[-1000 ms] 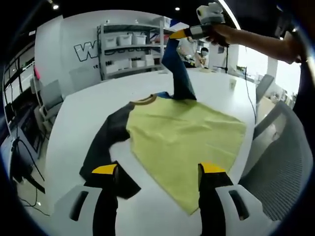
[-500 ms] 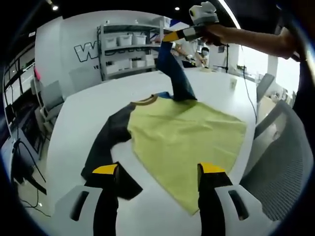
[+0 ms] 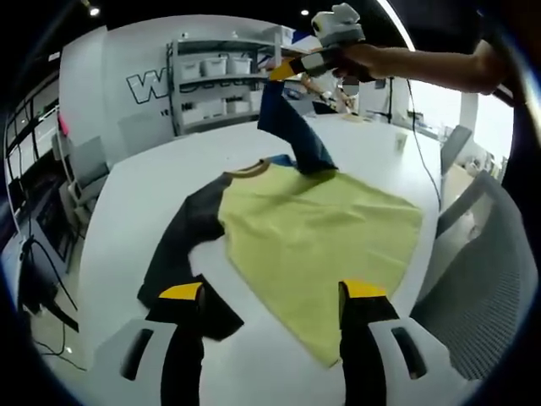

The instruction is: Fold the garment on the visible template until the final outline fits inside the template.

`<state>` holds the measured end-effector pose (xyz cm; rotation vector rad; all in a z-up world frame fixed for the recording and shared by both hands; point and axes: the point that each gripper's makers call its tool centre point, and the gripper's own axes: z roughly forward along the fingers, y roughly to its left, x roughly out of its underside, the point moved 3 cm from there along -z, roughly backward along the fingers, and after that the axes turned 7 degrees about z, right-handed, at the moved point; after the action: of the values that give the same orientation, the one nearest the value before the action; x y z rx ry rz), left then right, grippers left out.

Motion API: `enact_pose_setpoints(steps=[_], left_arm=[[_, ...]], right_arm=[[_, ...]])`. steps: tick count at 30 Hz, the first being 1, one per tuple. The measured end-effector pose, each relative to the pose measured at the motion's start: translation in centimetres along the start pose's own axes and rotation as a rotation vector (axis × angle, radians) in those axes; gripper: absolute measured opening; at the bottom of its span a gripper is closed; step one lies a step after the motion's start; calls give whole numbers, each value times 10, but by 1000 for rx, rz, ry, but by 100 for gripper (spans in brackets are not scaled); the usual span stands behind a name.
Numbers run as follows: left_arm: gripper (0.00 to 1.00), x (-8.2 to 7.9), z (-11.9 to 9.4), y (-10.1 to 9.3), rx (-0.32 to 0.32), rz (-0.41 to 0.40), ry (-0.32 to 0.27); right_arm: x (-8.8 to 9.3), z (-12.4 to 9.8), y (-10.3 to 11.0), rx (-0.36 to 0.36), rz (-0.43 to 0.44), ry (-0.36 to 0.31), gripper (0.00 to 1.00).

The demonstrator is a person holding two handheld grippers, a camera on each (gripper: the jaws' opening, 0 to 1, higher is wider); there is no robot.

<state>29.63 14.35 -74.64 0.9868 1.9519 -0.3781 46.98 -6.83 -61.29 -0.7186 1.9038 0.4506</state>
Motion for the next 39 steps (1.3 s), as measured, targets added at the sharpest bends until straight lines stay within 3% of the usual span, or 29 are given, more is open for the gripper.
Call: enact_pose_setpoints(steps=[9, 19, 39], left_arm=[[63, 4, -1, -2, -2, -7, 9], [63, -3, 1, 0, -9, -6, -2], [63, -7, 6, -7, -2, -4, 10]], right_arm=[[20, 29, 6, -35, -10, 72, 0], [29, 47, 6, -50, 10, 94, 0], [72, 93, 32, -114, 19, 215, 0]])
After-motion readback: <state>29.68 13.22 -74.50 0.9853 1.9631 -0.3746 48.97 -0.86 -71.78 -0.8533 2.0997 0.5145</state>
